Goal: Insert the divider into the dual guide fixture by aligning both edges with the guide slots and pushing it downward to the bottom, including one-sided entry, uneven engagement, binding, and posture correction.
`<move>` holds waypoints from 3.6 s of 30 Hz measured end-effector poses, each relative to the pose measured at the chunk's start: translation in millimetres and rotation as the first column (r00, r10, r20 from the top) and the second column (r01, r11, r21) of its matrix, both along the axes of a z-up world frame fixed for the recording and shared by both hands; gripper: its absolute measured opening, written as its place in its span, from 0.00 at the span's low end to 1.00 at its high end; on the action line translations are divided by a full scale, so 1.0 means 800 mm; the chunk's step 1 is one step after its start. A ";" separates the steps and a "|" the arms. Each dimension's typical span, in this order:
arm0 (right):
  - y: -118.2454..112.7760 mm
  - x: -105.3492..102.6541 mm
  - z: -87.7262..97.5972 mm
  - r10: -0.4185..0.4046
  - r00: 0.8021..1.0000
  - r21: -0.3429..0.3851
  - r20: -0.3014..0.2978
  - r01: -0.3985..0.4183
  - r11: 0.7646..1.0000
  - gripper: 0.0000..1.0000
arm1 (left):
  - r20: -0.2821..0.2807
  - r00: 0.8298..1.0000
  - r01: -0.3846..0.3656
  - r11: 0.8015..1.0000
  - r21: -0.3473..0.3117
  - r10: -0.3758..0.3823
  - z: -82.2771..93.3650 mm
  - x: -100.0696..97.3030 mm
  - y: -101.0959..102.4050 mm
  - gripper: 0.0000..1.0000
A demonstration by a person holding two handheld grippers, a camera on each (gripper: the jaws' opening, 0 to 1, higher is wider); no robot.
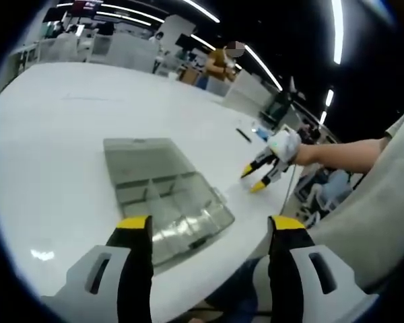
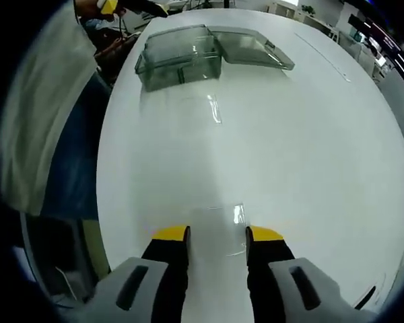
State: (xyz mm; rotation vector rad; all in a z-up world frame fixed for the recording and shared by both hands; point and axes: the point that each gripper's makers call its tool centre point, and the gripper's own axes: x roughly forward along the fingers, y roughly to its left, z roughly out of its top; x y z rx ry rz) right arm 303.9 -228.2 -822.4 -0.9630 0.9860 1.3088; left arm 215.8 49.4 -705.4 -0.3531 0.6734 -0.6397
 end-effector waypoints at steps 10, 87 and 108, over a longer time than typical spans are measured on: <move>0.000 0.001 -0.002 0.011 1.000 -0.017 -0.002 -0.011 1.000 0.28 | 0.002 1.000 -0.010 1.000 -0.007 0.010 -0.002 0.002 0.002 0.66; 0.179 -0.022 0.135 0.030 0.979 0.145 0.200 -0.059 0.988 0.27 | -0.014 1.000 -0.020 0.998 -0.063 0.019 0.000 0.014 0.017 0.57; 0.239 -0.035 0.176 0.102 0.958 0.198 0.269 -0.159 0.967 0.27 | 0.007 1.000 -0.025 0.997 -0.067 0.025 0.016 0.024 0.013 0.52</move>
